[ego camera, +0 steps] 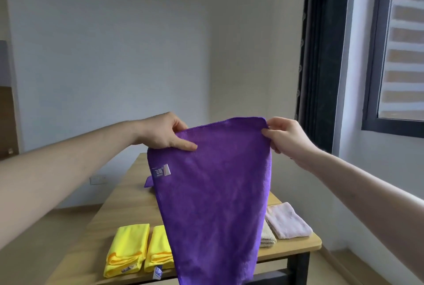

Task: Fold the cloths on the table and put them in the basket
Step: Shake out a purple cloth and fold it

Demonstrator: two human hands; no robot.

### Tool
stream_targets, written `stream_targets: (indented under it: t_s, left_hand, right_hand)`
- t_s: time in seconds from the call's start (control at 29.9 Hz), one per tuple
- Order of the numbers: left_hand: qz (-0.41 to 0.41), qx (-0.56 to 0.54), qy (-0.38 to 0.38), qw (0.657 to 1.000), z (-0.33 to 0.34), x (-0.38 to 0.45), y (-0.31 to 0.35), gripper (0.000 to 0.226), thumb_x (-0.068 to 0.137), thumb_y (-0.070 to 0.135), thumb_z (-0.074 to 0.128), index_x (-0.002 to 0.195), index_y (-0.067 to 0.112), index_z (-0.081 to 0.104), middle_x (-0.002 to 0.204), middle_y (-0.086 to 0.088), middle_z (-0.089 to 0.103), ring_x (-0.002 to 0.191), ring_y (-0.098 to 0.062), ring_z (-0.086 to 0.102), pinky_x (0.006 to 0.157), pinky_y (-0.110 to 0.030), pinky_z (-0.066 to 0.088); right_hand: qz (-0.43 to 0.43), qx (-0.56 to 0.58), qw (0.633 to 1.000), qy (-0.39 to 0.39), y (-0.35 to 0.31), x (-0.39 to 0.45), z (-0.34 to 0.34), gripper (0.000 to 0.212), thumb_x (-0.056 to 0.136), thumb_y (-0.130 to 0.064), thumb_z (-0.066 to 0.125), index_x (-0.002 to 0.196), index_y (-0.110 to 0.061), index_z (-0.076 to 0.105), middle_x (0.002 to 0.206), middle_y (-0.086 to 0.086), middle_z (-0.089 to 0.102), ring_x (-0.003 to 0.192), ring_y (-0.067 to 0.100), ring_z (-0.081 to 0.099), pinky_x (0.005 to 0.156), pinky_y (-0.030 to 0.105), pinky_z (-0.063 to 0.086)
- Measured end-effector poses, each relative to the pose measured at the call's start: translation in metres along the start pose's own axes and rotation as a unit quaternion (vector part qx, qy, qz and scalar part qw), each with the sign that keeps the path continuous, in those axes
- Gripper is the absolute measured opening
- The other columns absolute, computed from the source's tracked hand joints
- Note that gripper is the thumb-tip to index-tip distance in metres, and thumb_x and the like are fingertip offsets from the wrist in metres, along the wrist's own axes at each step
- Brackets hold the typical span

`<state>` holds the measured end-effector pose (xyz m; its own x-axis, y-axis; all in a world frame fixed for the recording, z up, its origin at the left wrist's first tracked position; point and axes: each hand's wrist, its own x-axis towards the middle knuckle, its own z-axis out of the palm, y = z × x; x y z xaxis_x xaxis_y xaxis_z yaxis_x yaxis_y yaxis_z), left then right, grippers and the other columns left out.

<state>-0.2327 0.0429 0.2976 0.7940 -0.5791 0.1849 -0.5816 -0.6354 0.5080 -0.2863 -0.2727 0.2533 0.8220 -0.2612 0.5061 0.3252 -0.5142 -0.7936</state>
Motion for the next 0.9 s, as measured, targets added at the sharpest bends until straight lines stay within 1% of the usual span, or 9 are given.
stream_targets:
  t_s: [0.1, 0.17, 0.33, 0.4, 0.47, 0.57, 0.7, 0.8, 0.9]
  left_hand:
    - [-0.029, 0.056, -0.023, 0.998, -0.002, -0.001, -0.015, 0.022, 0.086, 0.039, 0.079, 0.090, 0.018, 0.080, 0.078, 0.008, 0.076, 0.069, -0.005, 0.068, 0.065, -0.018, 0.051]
    - [-0.044, 0.074, -0.020, 0.996, -0.002, 0.001, -0.027, 0.022, 0.088, 0.040, 0.076, 0.086, 0.018, 0.079, 0.074, 0.010, 0.074, 0.065, -0.002, 0.063, 0.064, -0.015, 0.046]
    - [-0.066, 0.067, 0.015, 0.995, 0.005, 0.014, -0.052, 0.021, 0.091, 0.041, 0.074, 0.084, 0.022, 0.080, 0.084, 0.007, 0.078, 0.078, -0.007, 0.069, 0.083, -0.028, 0.053]
    - [-0.070, 0.076, 0.050, 0.993, 0.008, 0.023, -0.060, 0.019, 0.090, 0.042, 0.074, 0.084, 0.025, 0.080, 0.084, 0.009, 0.078, 0.086, -0.011, 0.071, 0.085, -0.030, 0.055]
    - [-0.072, 0.088, 0.078, 0.990, 0.013, 0.034, -0.068, 0.018, 0.090, 0.041, 0.074, 0.086, 0.025, 0.080, 0.085, 0.010, 0.078, 0.090, -0.012, 0.072, 0.086, -0.032, 0.056]
    - [-0.086, 0.111, 0.108, 0.984, 0.019, 0.052, -0.082, 0.017, 0.089, 0.040, 0.074, 0.086, 0.025, 0.079, 0.087, 0.009, 0.076, 0.091, -0.013, 0.069, 0.082, -0.029, 0.055]
    - [-0.117, 0.130, 0.149, 0.973, 0.027, 0.076, -0.101, 0.018, 0.086, 0.046, 0.072, 0.088, 0.028, 0.076, 0.092, 0.010, 0.073, 0.097, -0.017, 0.067, 0.082, -0.030, 0.052]
    - [-0.145, 0.128, 0.189, 0.963, 0.032, 0.088, -0.107, 0.022, 0.082, 0.051, 0.072, 0.091, 0.031, 0.075, 0.097, 0.008, 0.073, 0.099, -0.020, 0.065, 0.081, -0.031, 0.050]
    - [-0.160, 0.101, 0.235, 0.953, 0.038, 0.100, -0.108, 0.018, 0.084, 0.050, 0.070, 0.085, 0.032, 0.074, 0.092, 0.009, 0.073, 0.094, -0.020, 0.067, 0.079, -0.030, 0.050]
  right_hand:
    - [0.042, 0.022, 0.999, -0.011, 0.005, 0.001, 0.000, 0.015, 0.091, -0.005, 0.052, 0.085, -0.007, 0.066, 0.076, 0.009, 0.060, 0.053, 0.018, 0.060, 0.049, 0.028, 0.045]
    - [0.073, 0.030, 0.997, -0.011, 0.009, 0.000, 0.002, 0.015, 0.089, -0.006, 0.049, 0.083, -0.008, 0.062, 0.077, 0.011, 0.058, 0.053, 0.022, 0.064, 0.049, 0.027, 0.048]
    - [0.124, 0.051, 0.991, -0.021, 0.023, 0.002, 0.014, 0.010, 0.088, -0.001, 0.052, 0.083, -0.007, 0.058, 0.070, 0.011, 0.060, 0.059, 0.026, 0.073, 0.058, 0.029, 0.061]
    - [0.128, 0.065, 0.990, -0.012, 0.029, 0.008, 0.019, 0.012, 0.086, 0.002, 0.053, 0.082, -0.009, 0.056, 0.074, 0.011, 0.059, 0.062, 0.026, 0.074, 0.064, 0.030, 0.064]
    - [0.132, 0.079, 0.988, -0.007, 0.037, 0.015, 0.025, 0.013, 0.085, 0.002, 0.052, 0.082, -0.010, 0.055, 0.077, 0.010, 0.059, 0.068, 0.027, 0.076, 0.077, 0.036, 0.064]
    - [0.154, 0.082, 0.985, -0.003, 0.051, 0.028, 0.039, 0.014, 0.083, -0.001, 0.051, 0.082, -0.010, 0.062, 0.073, 0.005, 0.066, 0.076, 0.028, 0.078, 0.090, 0.043, 0.061]
    - [0.180, 0.093, 0.979, 0.016, 0.066, 0.044, 0.056, 0.019, 0.082, -0.009, 0.054, 0.086, -0.008, 0.072, 0.067, 0.000, 0.070, 0.076, 0.029, 0.078, 0.087, 0.041, 0.062]
    - [0.189, 0.094, 0.977, 0.029, 0.070, 0.052, 0.064, 0.015, 0.081, -0.013, 0.056, 0.084, -0.011, 0.070, 0.075, 0.002, 0.067, 0.071, 0.028, 0.077, 0.083, 0.038, 0.063]
    - [0.182, 0.072, 0.980, 0.045, 0.075, 0.063, 0.073, 0.009, 0.079, -0.013, 0.056, 0.078, -0.014, 0.065, 0.073, 0.002, 0.067, 0.061, 0.022, 0.075, 0.075, 0.031, 0.059]
